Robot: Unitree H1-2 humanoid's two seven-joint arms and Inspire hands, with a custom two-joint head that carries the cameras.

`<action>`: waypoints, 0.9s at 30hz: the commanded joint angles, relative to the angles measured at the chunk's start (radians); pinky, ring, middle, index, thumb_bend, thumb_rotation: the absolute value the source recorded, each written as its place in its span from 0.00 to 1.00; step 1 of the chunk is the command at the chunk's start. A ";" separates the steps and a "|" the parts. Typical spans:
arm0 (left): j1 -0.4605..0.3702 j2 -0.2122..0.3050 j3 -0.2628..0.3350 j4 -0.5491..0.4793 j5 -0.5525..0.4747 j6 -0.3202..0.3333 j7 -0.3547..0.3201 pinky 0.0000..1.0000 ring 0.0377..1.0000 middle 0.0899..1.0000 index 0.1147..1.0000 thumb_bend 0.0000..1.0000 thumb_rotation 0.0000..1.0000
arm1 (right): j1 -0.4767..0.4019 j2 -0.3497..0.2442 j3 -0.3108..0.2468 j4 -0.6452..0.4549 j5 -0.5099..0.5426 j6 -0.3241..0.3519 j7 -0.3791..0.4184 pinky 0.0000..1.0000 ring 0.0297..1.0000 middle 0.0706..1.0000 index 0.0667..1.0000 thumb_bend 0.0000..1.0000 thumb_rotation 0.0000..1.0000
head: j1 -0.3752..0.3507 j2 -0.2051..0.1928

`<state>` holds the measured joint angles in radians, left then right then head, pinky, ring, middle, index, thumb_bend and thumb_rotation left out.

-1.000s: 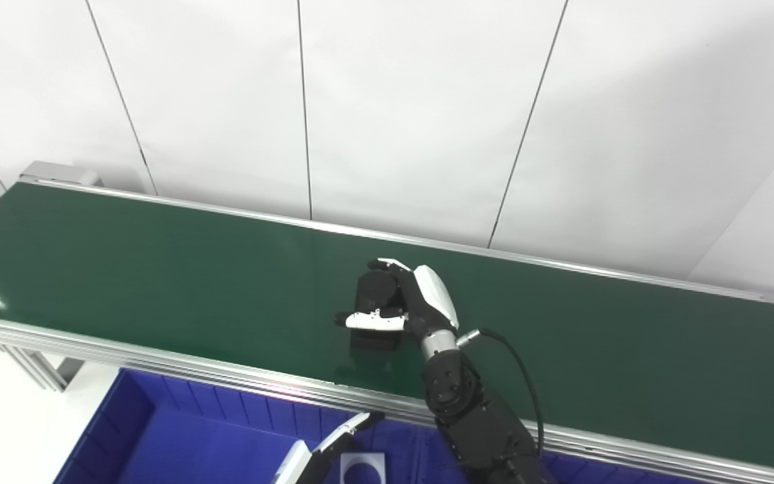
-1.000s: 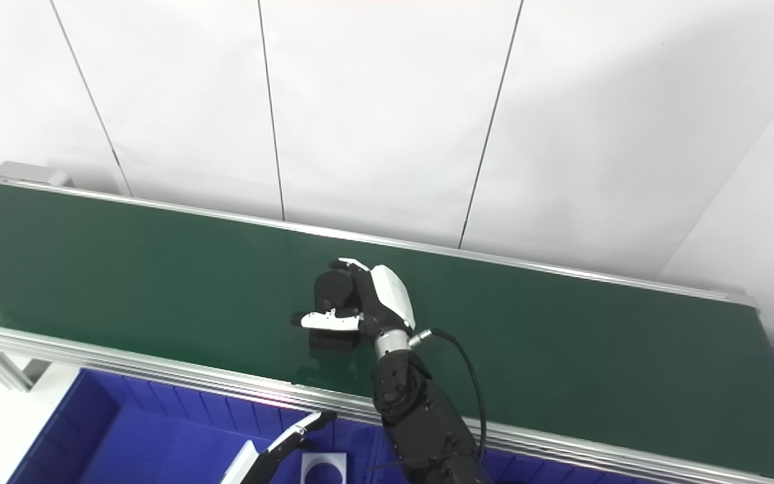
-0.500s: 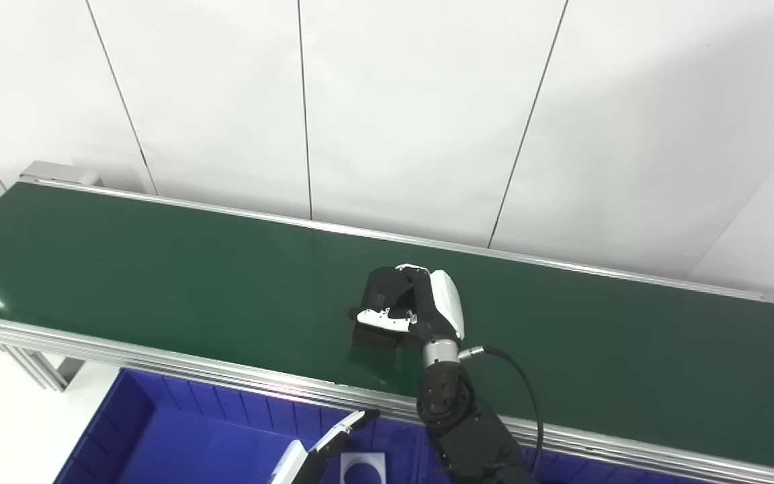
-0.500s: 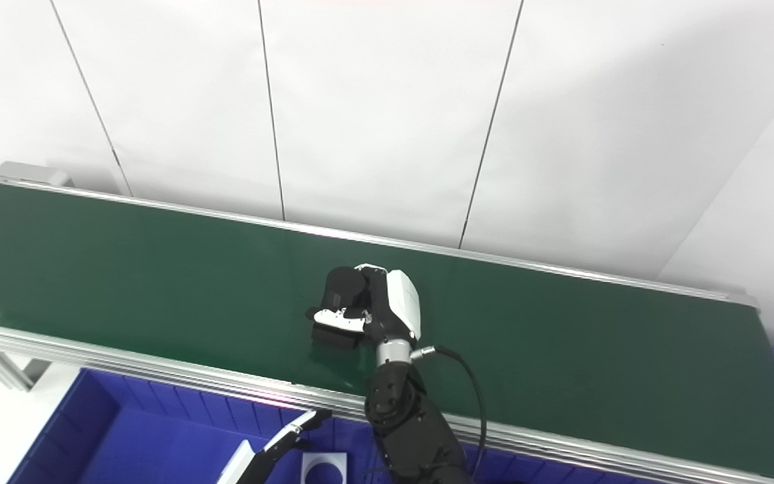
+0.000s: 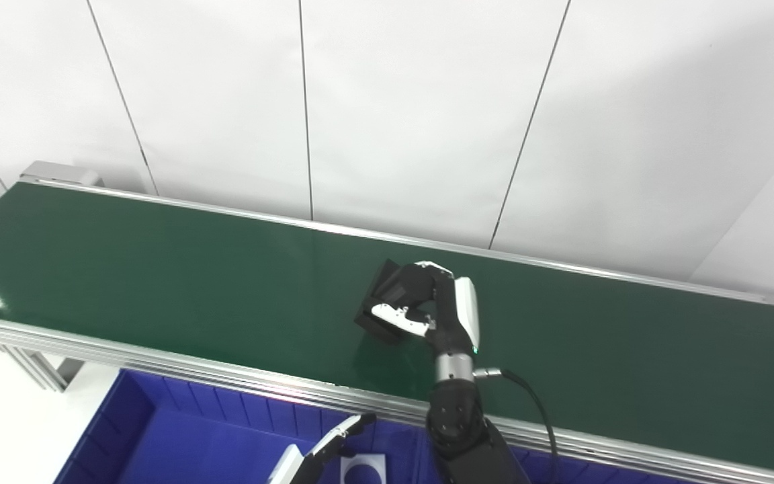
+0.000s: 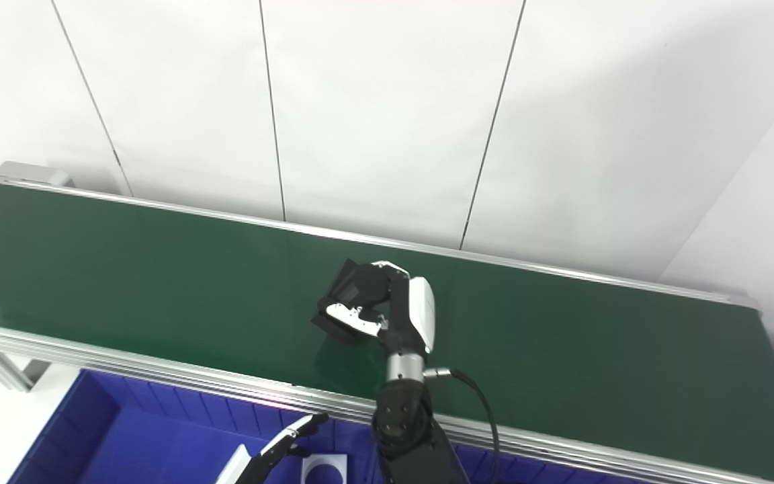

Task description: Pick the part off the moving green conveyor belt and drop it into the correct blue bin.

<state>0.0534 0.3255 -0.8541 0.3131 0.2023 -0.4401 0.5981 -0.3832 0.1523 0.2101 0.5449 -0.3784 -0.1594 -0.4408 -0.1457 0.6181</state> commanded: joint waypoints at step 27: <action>0.036 0.038 0.048 -0.125 0.028 -0.030 -0.009 0.83 0.90 0.92 0.89 0.67 0.78 | 0.540 -0.060 -0.004 -0.733 -0.058 0.029 0.175 0.48 0.52 0.46 0.45 0.52 0.00 | -0.090 0.140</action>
<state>0.0931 0.3537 -0.8169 0.2156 0.2237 -0.4416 0.5896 0.1568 0.0901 0.1992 -0.1432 -0.4242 -0.0939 -0.2678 -0.2362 0.7563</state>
